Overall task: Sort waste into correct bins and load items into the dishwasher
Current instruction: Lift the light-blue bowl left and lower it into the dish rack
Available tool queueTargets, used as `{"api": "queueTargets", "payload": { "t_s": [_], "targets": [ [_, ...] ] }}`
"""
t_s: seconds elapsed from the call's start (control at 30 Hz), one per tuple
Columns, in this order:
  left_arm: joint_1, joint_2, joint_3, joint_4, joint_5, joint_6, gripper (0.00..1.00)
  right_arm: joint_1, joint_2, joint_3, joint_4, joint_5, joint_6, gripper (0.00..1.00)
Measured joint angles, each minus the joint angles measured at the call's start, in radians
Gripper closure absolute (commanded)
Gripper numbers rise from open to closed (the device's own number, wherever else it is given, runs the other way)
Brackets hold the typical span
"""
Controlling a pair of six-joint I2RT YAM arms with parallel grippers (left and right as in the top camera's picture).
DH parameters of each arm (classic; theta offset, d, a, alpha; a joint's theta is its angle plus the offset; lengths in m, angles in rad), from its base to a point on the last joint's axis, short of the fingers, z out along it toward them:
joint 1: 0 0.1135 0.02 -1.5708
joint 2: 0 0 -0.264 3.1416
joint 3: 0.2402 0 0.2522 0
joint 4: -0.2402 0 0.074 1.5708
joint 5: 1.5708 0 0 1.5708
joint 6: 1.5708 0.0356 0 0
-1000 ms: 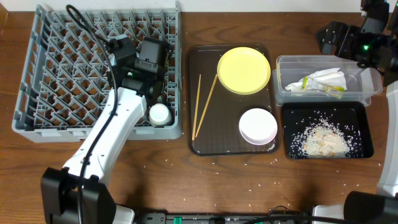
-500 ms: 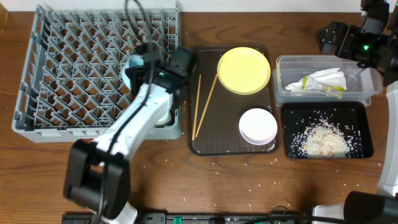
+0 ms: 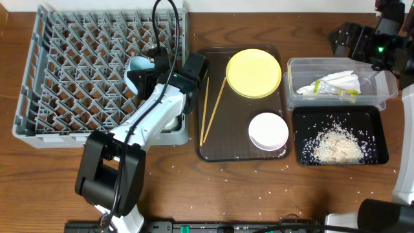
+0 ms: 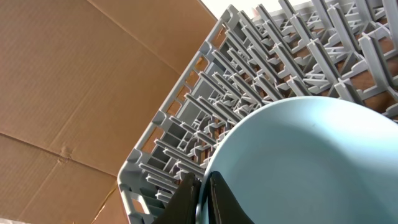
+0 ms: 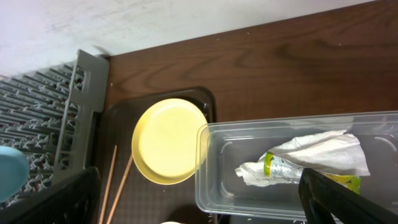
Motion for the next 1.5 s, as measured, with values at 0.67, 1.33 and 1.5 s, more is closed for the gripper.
{"api": "queueTargets", "payload": {
  "t_s": [0.67, 1.33, 1.5],
  "targets": [
    [-0.018, 0.0, 0.0, 0.0, -0.14, 0.023, 0.93, 0.0, 0.0, 0.0, 0.0, 0.0, 0.0, 0.01],
    [0.129, -0.298, 0.032, -0.007, 0.706, 0.1, 0.38, 0.0, 0.0, 0.0, 0.0, 0.0, 0.0, 0.01],
    [0.325, -0.46, 0.068, -0.116, 0.988, 0.021, 0.27, 0.0, 0.0, 0.0, 0.0, 0.0, 0.0, 0.01]
  ]
}}
